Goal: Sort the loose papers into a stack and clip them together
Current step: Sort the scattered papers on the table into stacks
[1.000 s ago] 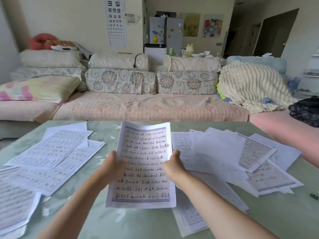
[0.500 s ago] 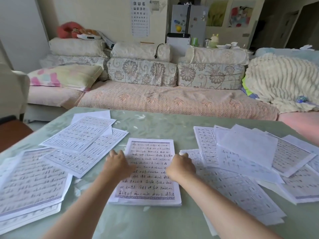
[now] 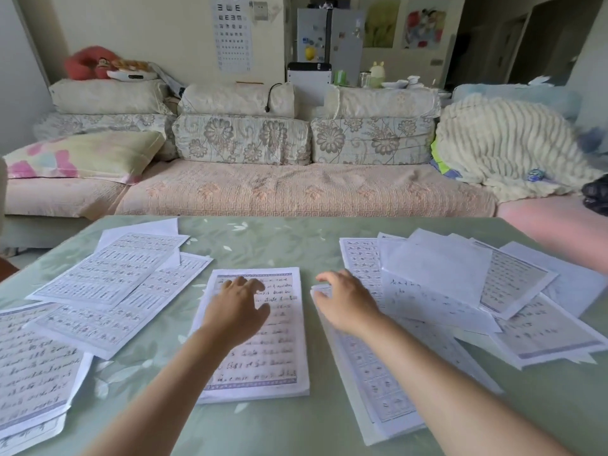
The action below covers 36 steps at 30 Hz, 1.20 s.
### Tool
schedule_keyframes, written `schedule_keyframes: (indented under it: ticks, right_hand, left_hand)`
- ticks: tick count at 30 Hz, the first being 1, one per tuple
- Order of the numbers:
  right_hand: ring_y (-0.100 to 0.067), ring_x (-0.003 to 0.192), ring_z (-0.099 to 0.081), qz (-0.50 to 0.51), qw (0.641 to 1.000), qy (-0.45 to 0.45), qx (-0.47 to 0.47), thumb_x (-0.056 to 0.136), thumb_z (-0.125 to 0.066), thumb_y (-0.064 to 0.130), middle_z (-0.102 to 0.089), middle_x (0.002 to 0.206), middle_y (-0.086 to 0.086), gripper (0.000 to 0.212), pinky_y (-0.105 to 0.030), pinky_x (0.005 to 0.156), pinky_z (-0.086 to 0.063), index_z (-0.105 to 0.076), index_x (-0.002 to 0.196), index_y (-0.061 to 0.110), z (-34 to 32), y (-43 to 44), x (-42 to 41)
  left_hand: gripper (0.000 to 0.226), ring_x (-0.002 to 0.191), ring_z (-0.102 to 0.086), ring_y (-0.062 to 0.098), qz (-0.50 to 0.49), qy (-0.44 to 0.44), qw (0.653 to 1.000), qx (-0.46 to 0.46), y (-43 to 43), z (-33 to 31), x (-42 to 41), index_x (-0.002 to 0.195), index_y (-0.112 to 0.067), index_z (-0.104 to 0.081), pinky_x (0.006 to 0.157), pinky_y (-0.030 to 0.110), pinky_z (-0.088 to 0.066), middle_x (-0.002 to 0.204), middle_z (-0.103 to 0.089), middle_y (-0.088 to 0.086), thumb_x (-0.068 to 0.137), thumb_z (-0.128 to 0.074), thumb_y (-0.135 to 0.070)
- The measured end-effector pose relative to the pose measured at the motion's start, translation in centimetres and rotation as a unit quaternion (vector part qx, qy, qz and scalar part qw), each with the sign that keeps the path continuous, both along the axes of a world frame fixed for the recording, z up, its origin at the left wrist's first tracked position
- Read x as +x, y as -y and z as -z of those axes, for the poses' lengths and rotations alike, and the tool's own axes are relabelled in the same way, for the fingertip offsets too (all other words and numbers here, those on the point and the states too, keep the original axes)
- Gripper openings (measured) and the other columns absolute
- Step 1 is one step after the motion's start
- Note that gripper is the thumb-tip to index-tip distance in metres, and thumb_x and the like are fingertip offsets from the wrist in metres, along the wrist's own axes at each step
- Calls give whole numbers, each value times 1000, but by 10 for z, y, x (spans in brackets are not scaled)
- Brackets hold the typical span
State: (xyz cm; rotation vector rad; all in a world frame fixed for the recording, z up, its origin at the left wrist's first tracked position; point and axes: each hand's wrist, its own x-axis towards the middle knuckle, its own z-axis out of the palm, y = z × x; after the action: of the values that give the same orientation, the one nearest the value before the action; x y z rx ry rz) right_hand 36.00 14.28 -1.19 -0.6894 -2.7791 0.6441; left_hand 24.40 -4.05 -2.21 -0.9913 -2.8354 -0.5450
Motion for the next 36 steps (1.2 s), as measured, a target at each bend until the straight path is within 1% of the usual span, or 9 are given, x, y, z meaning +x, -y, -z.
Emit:
schedule_keyframes:
  ticks: [7,12,16,19,24,27,28,31,36]
  right_hand:
    - [-29,128,-46,111,993,31,9,91,-56,42,-47,139,-7,48,-39,105,-40,-52,136,29,-2,-131,58]
    - [-27,138,-36,139,989,57,-3,90,-59,46,-39,149,-5,59,-37,110,-35,-44,144,26,16,-208,91]
    - [-21,148,-23,139,988,60,-16,91,-55,58,-26,161,-4,78,-35,117,-22,-29,154,21,33,-248,111]
    - [-18,150,-19,125,990,68,-14,86,-56,66,-20,164,1,83,-34,120,-17,-31,154,26,42,-262,124]
    - [-10,148,-24,64,997,47,-16,81,-65,62,-28,160,12,68,-32,121,-17,-47,143,40,47,-266,135]
    - [-1,147,-20,27,997,14,-65,78,-74,51,-32,157,17,62,-27,121,-14,-55,136,42,50,-267,145]
    - [1,146,-20,22,997,4,-77,78,-76,47,-33,156,19,60,-25,121,-13,-57,134,41,50,-267,147]
    - [3,145,-21,16,994,-12,-107,77,-79,39,-40,151,22,53,-22,117,-15,-63,128,38,50,-266,150]
    - [-2,130,-47,63,994,-54,-71,84,-71,36,-56,138,14,29,-15,103,-28,-72,112,34,47,-260,141]
  left_hand:
    - [34,113,-54,15,115,43,988,98,-134,-6,35,121,-28,-58,93,33,-47,114,-60,-7,88,-57,-33]
    - [43,125,-47,21,161,64,983,58,-237,2,51,132,-20,-51,101,35,-42,131,-55,2,91,-54,-32]
    - [56,135,-34,28,142,81,987,-16,-294,7,62,145,-14,-36,107,43,-37,145,-40,8,94,-48,-34]
    - [60,136,-30,32,44,149,987,-33,-323,8,66,145,-7,-31,106,46,-35,146,-36,14,95,-44,-37]
    - [50,125,-43,34,-82,246,965,20,-341,3,58,132,-7,-44,93,40,-44,130,-53,15,88,-48,-30]
    - [40,96,-62,33,-82,331,936,88,-339,-2,49,110,-4,-56,64,30,-50,98,-62,12,78,-61,-26]
    - [41,92,-65,32,-80,371,918,118,-338,-1,46,107,-1,-58,61,29,-50,92,-62,12,75,-66,-24]
    - [44,86,-68,31,-81,453,872,167,-332,-3,46,109,1,-61,69,35,-57,97,-67,16,74,-77,-21]
    - [32,86,-63,26,-54,444,870,208,-317,1,52,112,-10,-63,75,34,-52,94,-64,8,81,-75,-10]
